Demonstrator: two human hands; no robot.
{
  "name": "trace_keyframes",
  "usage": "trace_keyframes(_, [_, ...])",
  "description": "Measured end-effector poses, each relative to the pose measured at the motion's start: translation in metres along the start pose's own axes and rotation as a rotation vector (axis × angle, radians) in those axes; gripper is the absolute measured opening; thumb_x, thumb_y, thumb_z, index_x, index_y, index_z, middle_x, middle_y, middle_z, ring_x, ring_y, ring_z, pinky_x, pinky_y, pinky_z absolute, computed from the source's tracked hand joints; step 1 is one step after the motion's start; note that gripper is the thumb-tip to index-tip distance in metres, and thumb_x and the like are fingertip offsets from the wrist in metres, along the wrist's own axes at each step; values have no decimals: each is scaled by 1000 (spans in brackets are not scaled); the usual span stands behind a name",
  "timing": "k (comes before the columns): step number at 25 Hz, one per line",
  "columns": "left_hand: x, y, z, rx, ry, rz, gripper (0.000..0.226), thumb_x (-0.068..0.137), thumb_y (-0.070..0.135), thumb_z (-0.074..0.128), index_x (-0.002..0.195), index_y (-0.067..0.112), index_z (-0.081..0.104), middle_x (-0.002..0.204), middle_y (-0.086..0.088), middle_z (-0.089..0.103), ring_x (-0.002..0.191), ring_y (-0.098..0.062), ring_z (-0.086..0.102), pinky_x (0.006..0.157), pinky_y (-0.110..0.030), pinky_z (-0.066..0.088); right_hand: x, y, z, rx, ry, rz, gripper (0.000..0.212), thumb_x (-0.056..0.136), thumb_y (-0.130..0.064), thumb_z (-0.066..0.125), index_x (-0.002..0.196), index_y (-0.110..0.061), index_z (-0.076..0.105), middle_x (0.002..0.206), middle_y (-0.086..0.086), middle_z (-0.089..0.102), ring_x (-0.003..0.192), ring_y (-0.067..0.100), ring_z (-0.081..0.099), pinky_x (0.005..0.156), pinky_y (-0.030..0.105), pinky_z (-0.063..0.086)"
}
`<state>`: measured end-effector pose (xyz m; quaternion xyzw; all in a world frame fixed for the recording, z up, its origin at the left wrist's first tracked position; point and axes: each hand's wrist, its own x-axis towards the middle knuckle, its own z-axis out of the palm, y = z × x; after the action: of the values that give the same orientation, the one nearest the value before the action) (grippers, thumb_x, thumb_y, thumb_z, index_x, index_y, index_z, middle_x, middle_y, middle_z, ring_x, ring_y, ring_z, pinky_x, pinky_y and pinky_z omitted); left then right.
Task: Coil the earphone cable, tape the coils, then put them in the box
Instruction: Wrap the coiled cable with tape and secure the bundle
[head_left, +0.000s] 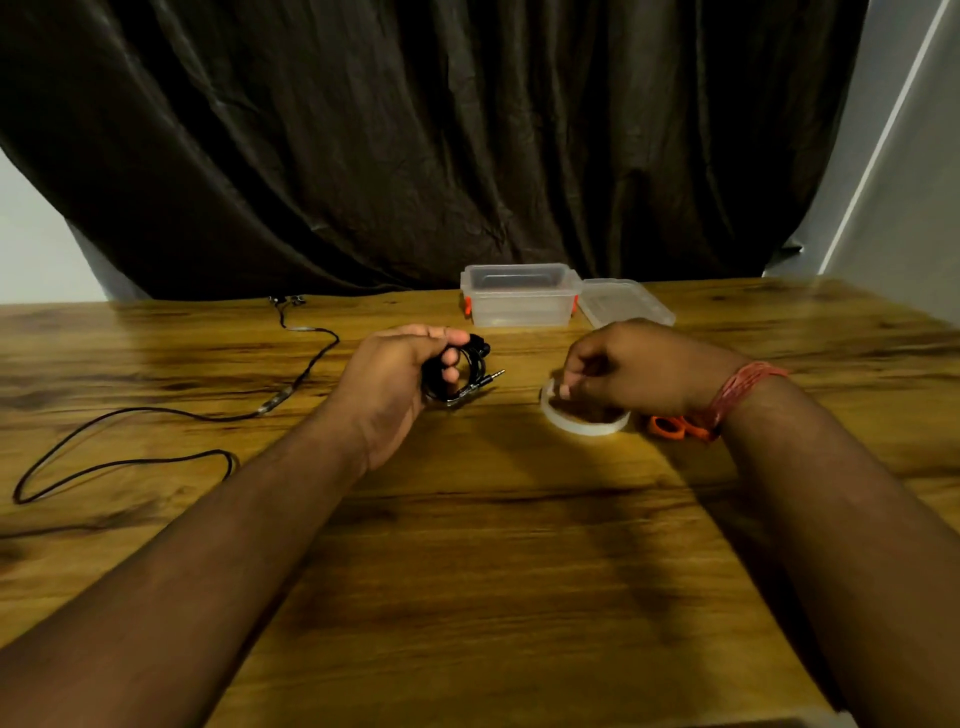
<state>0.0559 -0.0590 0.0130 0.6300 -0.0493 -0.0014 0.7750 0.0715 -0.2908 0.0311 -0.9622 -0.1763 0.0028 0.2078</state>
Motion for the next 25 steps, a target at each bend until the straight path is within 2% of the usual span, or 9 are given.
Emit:
trace_keyframes(1, [0, 0, 0, 56, 8, 16, 26, 98, 4, 40, 95, 5, 66, 75, -4, 56, 69, -13, 51, 65, -24, 44, -1, -2, 1, -46, -59, -10, 8, 82, -35, 72, 83, -28, 70, 81, -12, 71, 79, 3, 65, 69, 21, 51])
trace_keyframes(3, [-5, -1, 1, 431, 37, 76, 20, 99, 15, 46, 98, 17, 66, 85, 3, 61, 76, -10, 55, 69, -25, 43, -2, -4, 6, -159, -121, -27, 13, 77, -35, 77, 83, -27, 68, 83, -12, 69, 81, 5, 63, 72, 23, 50])
trace_keyframes(5, [-9, -4, 4, 819, 33, 175, 11, 97, 29, 53, 103, 28, 62, 94, 13, 60, 84, -4, 57, 68, -25, 43, -1, -7, 9, -195, -91, -49, 12, 77, -30, 77, 84, -26, 68, 82, -12, 67, 80, 3, 61, 67, 18, 46])
trace_keyframes(6, [-11, -6, 5, 909, 16, 218, 11, 95, 33, 56, 104, 29, 60, 94, 13, 59, 83, -3, 56, 66, -24, 42, -1, -9, 10, -181, -55, -67, 10, 78, -28, 76, 84, -26, 68, 82, -13, 67, 79, 2, 60, 66, 17, 44])
trace_keyframes(9, [-6, -14, 3, 985, -39, 333, 20, 88, 37, 66, 104, 26, 59, 91, 11, 52, 78, -4, 51, 66, -21, 40, 1, -19, 13, -12, 49, -129, 8, 81, -24, 73, 88, -27, 71, 80, -12, 67, 77, 1, 61, 69, 18, 48])
trace_keyframes(12, [-1, -16, -1, 1041, -15, 421, 27, 82, 38, 72, 102, 27, 57, 92, 14, 48, 78, -2, 48, 68, -18, 40, -1, -30, 16, 108, 99, -187, 10, 82, -24, 74, 92, -27, 72, 81, -11, 68, 76, 2, 62, 69, 16, 50])
trace_keyframes(15, [1, -14, -4, 1040, 15, 438, 24, 83, 35, 72, 99, 28, 55, 92, 13, 49, 79, -2, 48, 66, -14, 37, -2, -33, 17, 154, 97, -209, 13, 83, -21, 74, 92, -28, 71, 81, -12, 68, 78, 1, 61, 67, 10, 48])
trace_keyframes(21, [0, -8, -8, 1021, 17, 431, 10, 91, 27, 64, 100, 25, 60, 93, 9, 53, 79, -4, 52, 63, -4, 36, -5, -36, 16, 194, 82, -216, 13, 83, -19, 74, 92, -28, 72, 83, -10, 68, 80, 4, 61, 71, 14, 50])
trace_keyframes(25, [-1, -7, -7, 1022, 6, 474, 6, 92, 26, 62, 97, 24, 64, 91, 9, 54, 76, -4, 52, 61, -4, 36, -6, -38, 15, 204, 91, -218, 12, 83, -18, 74, 92, -26, 72, 82, -8, 68, 79, 5, 60, 68, 12, 48])
